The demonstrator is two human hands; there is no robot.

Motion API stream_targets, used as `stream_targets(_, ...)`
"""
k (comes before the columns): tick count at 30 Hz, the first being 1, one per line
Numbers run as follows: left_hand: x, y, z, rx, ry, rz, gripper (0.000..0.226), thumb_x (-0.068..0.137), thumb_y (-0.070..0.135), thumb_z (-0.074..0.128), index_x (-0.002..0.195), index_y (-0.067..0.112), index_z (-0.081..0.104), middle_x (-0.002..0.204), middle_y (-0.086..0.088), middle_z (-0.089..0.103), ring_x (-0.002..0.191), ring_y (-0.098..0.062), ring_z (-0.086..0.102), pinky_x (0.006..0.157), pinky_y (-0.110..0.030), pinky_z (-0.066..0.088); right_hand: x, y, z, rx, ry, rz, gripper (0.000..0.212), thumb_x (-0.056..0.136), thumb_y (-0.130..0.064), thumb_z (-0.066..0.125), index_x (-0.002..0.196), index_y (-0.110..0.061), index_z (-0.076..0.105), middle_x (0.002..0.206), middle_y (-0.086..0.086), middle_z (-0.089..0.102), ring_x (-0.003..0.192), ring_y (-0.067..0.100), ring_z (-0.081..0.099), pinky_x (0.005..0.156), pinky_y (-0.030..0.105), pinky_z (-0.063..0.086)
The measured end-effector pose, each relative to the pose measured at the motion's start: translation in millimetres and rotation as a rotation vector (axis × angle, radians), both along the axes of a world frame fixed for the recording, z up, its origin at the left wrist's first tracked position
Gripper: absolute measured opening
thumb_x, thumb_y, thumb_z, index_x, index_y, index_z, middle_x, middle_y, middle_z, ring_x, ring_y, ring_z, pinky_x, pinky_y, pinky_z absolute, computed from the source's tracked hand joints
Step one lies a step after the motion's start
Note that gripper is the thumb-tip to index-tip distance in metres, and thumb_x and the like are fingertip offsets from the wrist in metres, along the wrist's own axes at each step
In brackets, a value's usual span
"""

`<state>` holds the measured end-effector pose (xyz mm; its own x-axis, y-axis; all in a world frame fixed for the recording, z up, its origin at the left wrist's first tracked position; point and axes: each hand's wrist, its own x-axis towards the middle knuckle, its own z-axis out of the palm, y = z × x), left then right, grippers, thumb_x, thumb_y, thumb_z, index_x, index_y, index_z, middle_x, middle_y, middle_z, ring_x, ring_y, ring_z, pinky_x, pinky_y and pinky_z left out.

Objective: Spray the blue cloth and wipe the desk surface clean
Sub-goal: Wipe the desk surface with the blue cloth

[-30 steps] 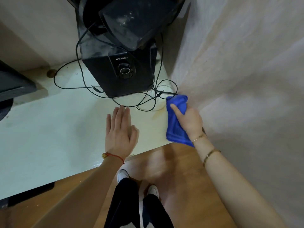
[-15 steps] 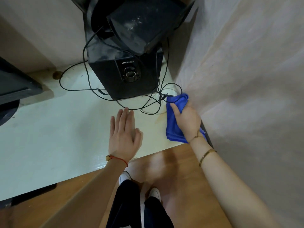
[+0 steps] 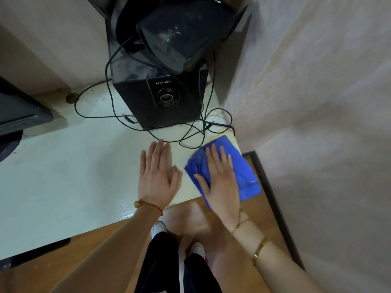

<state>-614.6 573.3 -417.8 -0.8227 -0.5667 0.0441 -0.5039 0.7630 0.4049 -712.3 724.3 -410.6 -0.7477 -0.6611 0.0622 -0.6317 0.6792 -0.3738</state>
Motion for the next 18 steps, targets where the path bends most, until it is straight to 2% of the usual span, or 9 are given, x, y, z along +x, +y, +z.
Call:
stream_targets(2,0.1,0.2,0.8,0.001,0.008,-0.002,0.063,0.094,0.032,0.041,0.151,0.008,0.034,0.161,-0.009,0.029,0.152,-0.024,0.017,0.125,-0.044,0.005,-4.9,-12.3,-2.7,-0.009,-0.011,0.041,0.065,0.098,-0.052,0.041,0.15,-0.012,0.035,0.157,0.003,0.033,0.149,0.021,0.018,0.122,0.041,0.013)
stream_targets(6,2.1,-1.9,1.0,0.012,0.014,-0.009,0.062,0.095,0.033,0.039,0.152,0.01,0.033,0.162,-0.008,0.028,0.153,-0.022,0.015,0.125,-0.044,0.005,-40.7,-17.8,-4.7,-0.095,0.047,0.005,0.055,0.096,-0.047,0.053,0.135,-0.01,0.056,0.146,0.001,0.05,0.143,0.022,0.033,0.121,0.042,0.02)
stream_targets(8,2.2,-2.1,1.8,0.012,0.012,-0.015,0.062,0.095,0.033,0.039,0.153,0.01,0.033,0.162,-0.007,0.028,0.153,-0.022,0.014,0.125,-0.045,0.006,-50.1,-15.3,-4.8,-0.073,0.062,-0.018,0.055,0.096,-0.048,0.053,0.137,-0.012,0.055,0.145,0.0,0.051,0.143,0.022,0.034,0.121,0.041,0.02)
stream_targets(12,2.5,-2.0,2.2,0.02,0.011,-0.01,0.063,0.095,0.035,0.037,0.153,0.011,0.032,0.162,-0.007,0.027,0.153,-0.022,0.014,0.125,-0.044,0.005,-27.0,5.1,-1.7,-0.036,0.034,-0.059,0.058,0.099,-0.048,0.048,0.146,-0.016,0.043,0.153,-0.002,0.041,0.148,0.02,0.022,0.121,0.043,0.017)
stream_targets(16,1.8,-2.0,0.7,0.02,0.021,-0.012,0.063,0.094,0.034,0.038,0.152,0.009,0.034,0.161,-0.008,0.029,0.152,-0.024,0.017,0.125,-0.044,0.006,14.1,16.4,-2.6,-0.022,0.062,0.142,0.05,0.099,-0.039,0.05,0.144,-0.017,0.046,0.155,-0.003,0.037,0.15,0.02,0.016,0.121,0.045,0.017)
stream_targets(18,1.9,-1.9,0.5,0.014,0.018,-0.019,0.063,0.094,0.034,0.039,0.152,0.009,0.034,0.161,-0.008,0.029,0.152,-0.024,0.017,0.125,-0.045,0.007,-1.6,7.0,-2.4,-0.004,0.067,0.201,0.05,0.1,-0.042,0.047,0.145,-0.019,0.045,0.154,-0.004,0.039,0.149,0.019,0.019,0.122,0.043,0.016)
